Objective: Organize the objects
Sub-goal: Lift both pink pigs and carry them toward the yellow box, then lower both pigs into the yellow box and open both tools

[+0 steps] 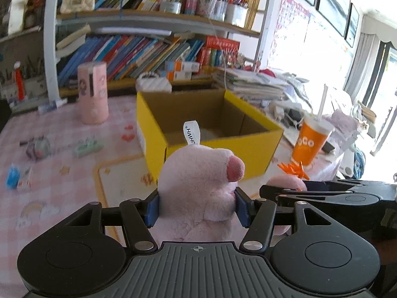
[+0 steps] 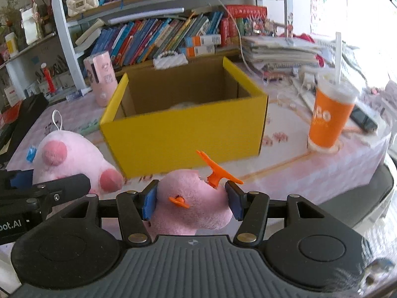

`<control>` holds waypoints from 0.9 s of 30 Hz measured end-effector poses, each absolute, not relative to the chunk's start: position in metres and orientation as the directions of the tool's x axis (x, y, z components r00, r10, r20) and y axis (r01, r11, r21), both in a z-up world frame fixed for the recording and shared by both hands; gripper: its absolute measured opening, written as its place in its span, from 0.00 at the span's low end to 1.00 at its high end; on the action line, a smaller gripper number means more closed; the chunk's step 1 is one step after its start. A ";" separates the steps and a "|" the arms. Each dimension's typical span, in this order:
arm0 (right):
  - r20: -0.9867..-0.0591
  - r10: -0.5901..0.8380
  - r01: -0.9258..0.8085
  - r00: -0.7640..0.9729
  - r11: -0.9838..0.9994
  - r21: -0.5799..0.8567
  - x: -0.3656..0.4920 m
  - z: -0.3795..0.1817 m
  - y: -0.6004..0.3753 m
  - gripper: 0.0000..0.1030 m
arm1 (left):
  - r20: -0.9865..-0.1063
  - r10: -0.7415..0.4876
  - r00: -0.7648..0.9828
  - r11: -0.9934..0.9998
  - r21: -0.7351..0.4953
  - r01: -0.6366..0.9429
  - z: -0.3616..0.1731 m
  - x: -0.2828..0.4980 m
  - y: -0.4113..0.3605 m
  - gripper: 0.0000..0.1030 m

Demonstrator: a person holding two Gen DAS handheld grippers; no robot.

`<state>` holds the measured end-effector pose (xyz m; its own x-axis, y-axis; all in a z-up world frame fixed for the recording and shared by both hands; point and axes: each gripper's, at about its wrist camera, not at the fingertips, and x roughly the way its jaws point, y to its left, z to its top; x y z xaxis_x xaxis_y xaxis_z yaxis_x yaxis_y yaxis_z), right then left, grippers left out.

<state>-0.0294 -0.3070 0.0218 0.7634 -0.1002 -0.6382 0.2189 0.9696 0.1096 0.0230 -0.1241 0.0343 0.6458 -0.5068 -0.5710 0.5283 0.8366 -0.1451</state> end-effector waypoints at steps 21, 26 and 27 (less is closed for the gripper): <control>-0.442 -0.061 0.070 0.895 0.998 0.005 0.094 0.074 -0.394 0.53 | -0.482 -0.408 0.776 0.880 0.020 0.475 0.054 0.107 -0.224 0.57; -0.502 -0.012 -0.013 0.865 0.999 -0.047 0.127 0.059 -0.392 0.53 | -0.519 -0.349 0.780 0.897 0.058 0.439 0.041 0.125 -0.238 0.57; -0.515 -0.003 -0.030 0.857 0.998 -0.055 0.132 0.055 -0.391 0.53 | -0.524 -0.337 0.782 0.900 0.062 0.430 0.039 0.127 -0.239 0.57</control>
<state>0.1321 -0.3909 0.0546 0.8569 -0.0027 -0.5155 -0.0302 0.9980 -0.0554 0.1274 -0.2390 0.0389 0.7818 -0.3375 -0.5244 0.4304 0.9005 0.0623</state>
